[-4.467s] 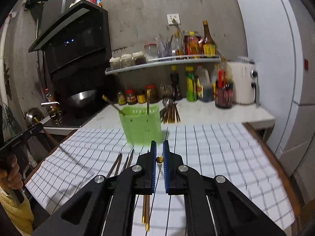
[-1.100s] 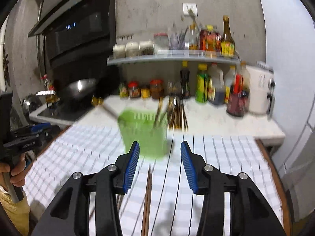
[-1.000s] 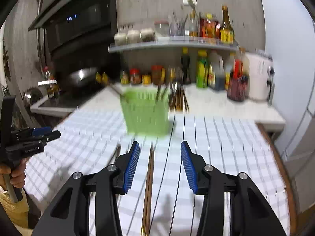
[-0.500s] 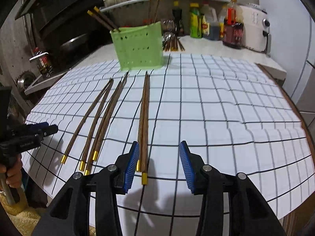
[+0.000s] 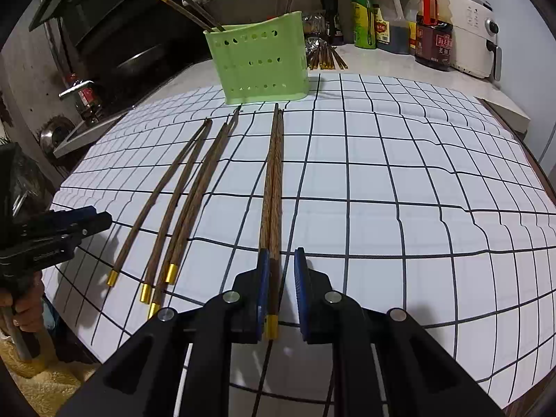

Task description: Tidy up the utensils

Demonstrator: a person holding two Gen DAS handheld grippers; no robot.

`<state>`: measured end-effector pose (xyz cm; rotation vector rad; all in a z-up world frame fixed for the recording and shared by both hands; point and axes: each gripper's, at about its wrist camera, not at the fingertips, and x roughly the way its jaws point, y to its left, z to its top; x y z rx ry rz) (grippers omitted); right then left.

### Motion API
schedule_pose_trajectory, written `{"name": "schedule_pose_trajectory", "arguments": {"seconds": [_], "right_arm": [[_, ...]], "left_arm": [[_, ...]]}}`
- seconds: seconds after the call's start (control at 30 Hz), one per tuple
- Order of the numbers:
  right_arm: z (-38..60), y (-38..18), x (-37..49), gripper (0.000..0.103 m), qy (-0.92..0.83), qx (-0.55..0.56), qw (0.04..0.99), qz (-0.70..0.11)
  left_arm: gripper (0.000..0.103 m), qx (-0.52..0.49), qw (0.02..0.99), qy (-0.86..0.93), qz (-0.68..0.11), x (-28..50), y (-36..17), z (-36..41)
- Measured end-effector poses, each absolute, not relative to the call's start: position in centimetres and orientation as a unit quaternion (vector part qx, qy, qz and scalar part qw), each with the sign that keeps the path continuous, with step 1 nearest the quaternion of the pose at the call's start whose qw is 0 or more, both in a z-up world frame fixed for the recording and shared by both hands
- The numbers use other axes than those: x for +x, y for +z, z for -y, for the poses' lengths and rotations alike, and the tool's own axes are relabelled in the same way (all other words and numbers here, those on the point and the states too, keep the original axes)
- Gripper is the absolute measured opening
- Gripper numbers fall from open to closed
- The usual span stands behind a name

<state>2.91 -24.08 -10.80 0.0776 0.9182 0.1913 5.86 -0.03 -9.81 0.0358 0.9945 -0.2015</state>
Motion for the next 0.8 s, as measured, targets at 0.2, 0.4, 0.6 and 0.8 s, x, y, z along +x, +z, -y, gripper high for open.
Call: {"name": "schedule_pose_trajectory", "arguments": {"seconds": [0.2,0.4,0.6,0.8], "right_arm": [[23.4,-11.2,3.6,0.016,0.088,0.011,0.892,-0.443],[24.4,-11.3,3.6,0.007,0.057,0.013,0.899,-0.435],[25.2,-11.4,3.1,0.007,0.047,0.022,0.902,-0.429],[25.9,-11.5,2.7,0.007,0.057,0.034,0.902,-0.426]], "left_arm": [[0.054,0.016,0.871,-0.127,-0.474,5.7,-9.7,0.7],[0.054,0.032,0.866,-0.169,-0.47,5.0,-9.4,3.0],[0.04,0.062,0.861,-0.17,-0.476,4.9,-10.4,4.9],[0.009,0.112,0.868,-0.143,-0.462,4.9,-10.6,5.1]]}}
